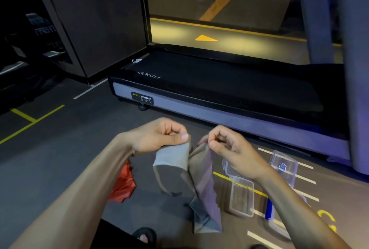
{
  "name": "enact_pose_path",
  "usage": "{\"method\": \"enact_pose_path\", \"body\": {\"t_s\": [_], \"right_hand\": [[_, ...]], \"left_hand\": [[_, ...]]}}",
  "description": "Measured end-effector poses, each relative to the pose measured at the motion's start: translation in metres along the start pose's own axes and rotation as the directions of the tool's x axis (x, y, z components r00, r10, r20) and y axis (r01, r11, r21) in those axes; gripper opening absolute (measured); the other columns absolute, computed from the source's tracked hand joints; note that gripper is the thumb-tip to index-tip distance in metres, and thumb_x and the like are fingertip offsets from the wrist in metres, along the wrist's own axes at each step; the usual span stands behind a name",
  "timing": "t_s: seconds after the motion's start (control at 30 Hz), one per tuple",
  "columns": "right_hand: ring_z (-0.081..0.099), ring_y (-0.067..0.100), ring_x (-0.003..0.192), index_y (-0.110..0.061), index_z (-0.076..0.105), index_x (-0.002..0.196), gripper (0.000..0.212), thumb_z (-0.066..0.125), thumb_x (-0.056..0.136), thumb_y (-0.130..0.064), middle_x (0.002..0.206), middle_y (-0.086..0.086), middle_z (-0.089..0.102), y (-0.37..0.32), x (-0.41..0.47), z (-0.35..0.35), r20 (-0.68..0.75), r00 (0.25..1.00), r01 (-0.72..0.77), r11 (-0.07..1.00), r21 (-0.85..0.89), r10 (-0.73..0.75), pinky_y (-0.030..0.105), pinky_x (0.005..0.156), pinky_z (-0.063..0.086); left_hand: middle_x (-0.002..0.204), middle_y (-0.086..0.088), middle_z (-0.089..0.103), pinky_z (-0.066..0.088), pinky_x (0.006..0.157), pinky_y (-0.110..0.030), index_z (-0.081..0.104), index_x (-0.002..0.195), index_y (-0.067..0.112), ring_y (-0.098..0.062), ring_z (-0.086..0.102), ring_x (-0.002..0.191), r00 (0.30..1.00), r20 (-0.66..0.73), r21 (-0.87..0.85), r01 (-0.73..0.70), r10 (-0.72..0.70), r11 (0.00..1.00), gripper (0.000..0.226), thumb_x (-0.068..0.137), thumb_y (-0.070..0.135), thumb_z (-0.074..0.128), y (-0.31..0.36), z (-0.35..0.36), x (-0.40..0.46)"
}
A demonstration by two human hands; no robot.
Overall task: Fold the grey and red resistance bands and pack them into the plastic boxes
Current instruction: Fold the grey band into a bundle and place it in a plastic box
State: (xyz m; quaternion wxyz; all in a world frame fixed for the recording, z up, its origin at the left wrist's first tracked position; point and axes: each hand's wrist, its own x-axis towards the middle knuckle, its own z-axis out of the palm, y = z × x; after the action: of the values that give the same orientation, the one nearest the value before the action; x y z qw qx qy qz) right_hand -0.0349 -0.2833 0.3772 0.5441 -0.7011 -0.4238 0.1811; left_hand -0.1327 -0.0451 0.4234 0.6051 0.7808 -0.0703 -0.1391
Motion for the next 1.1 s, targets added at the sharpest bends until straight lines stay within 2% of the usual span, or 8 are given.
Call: {"method": "enact_pose_path", "body": {"t_s": [0.23, 0.4, 0.5, 0.63, 0.7, 0.83, 0.97, 1.1], "right_hand": [[0.052, 0.059, 0.076, -0.007, 0.059, 0.097, 0.031, 0.07, 0.093, -0.036, 0.087, 0.03, 0.052, -0.033, 0.002, -0.003, -0.072, 0.995, 0.077, 0.973, 0.219, -0.063, 0.071, 0.071, 0.045], [0.057, 0.038, 0.077, -0.009, 0.06, 0.095, 0.01, 0.063, 0.096, -0.018, 0.086, 0.015, 0.061, -0.033, 0.006, 0.015, -0.087, 0.992, 0.101, 0.982, 0.162, -0.088, 0.055, 0.074, 0.047], [0.064, 0.022, 0.105, -0.013, 0.061, 0.094, 0.005, 0.061, 0.095, -0.017, 0.114, 0.005, 0.065, -0.021, 0.009, 0.031, -0.107, 0.99, 0.108, 0.987, 0.121, -0.095, 0.037, 0.09, 0.05], [0.06, 0.024, 0.128, -0.013, 0.057, 0.096, 0.008, 0.055, 0.099, -0.02, 0.134, 0.009, 0.065, -0.011, 0.011, 0.043, -0.034, 0.999, 0.012, 0.932, 0.362, 0.0, 0.038, 0.11, 0.046], [0.061, 0.029, 0.124, -0.015, 0.058, 0.096, 0.01, 0.057, 0.098, -0.025, 0.129, 0.013, 0.067, -0.008, 0.012, 0.041, -0.015, 0.999, -0.034, 0.93, 0.365, 0.042, 0.042, 0.108, 0.045], [0.05, 0.016, 0.085, -0.018, 0.059, 0.097, 0.009, 0.057, 0.098, -0.027, 0.087, 0.008, 0.056, -0.009, 0.013, 0.027, 0.08, 0.995, -0.077, 0.981, 0.179, 0.063, 0.034, 0.081, 0.041], [0.051, 0.008, 0.078, -0.009, 0.059, 0.096, 0.007, 0.06, 0.102, -0.013, 0.083, -0.005, 0.058, -0.016, 0.014, 0.009, 0.112, 0.994, -0.013, 1.0, 0.008, 0.013, 0.027, 0.074, 0.042], [0.052, 0.008, 0.076, -0.006, 0.06, 0.094, 0.008, 0.061, 0.099, -0.012, 0.083, -0.003, 0.059, -0.022, 0.013, 0.001, 0.059, 0.998, 0.038, 0.998, -0.04, -0.035, 0.023, 0.071, 0.042]], "left_hand": [[0.066, 0.013, 0.057, 0.034, 0.057, -0.016, 0.069, 0.077, 0.023, 0.0, 0.045, 0.061, 1.0, 0.015, 0.053, 0.012, -0.012, 0.999, 0.024, 0.098, 0.028, 0.06, -0.005, -0.001, 0.002], [0.064, 0.006, 0.053, 0.033, 0.054, -0.014, 0.067, 0.082, 0.011, -0.002, 0.041, 0.058, 0.999, 0.041, 0.065, 0.023, -0.026, 0.998, 0.023, 0.098, 0.027, 0.062, -0.008, 0.002, 0.007], [0.068, 0.008, 0.057, 0.038, 0.058, -0.013, 0.067, 0.086, 0.007, 0.0, 0.047, 0.061, 0.997, 0.077, 0.03, 0.017, -0.019, 0.999, 0.021, 0.101, 0.02, 0.06, -0.007, 0.006, 0.01], [0.075, 0.007, 0.061, 0.043, 0.068, -0.016, 0.068, 0.085, 0.01, -0.002, 0.052, 0.069, 0.995, 0.098, 0.038, -0.023, 0.02, 0.999, 0.021, 0.102, 0.014, 0.056, -0.007, 0.005, 0.011], [0.079, 0.003, 0.062, 0.044, 0.073, -0.021, 0.073, 0.083, 0.02, -0.007, 0.054, 0.075, 0.993, 0.115, 0.042, -0.027, 0.022, 0.999, 0.023, 0.101, 0.022, 0.059, -0.008, 0.003, 0.011], [0.071, 0.015, 0.063, 0.042, 0.063, -0.012, 0.073, 0.083, 0.023, 0.003, 0.053, 0.065, 0.997, 0.081, 0.032, -0.002, -0.001, 0.999, 0.021, 0.097, 0.024, 0.057, -0.007, 0.002, 0.008], [0.076, 0.009, 0.067, 0.044, 0.071, -0.015, 0.071, 0.094, 0.013, -0.002, 0.056, 0.072, 0.993, 0.104, 0.09, 0.046, -0.055, 0.995, 0.008, 0.098, 0.015, 0.064, -0.013, -0.003, 0.006], [0.076, -0.004, 0.061, 0.038, 0.073, -0.033, 0.071, 0.088, 0.009, -0.018, 0.047, 0.074, 0.988, 0.101, 0.163, 0.099, -0.117, 0.982, 0.017, 0.096, 0.023, 0.071, -0.023, -0.006, 0.005]]}}
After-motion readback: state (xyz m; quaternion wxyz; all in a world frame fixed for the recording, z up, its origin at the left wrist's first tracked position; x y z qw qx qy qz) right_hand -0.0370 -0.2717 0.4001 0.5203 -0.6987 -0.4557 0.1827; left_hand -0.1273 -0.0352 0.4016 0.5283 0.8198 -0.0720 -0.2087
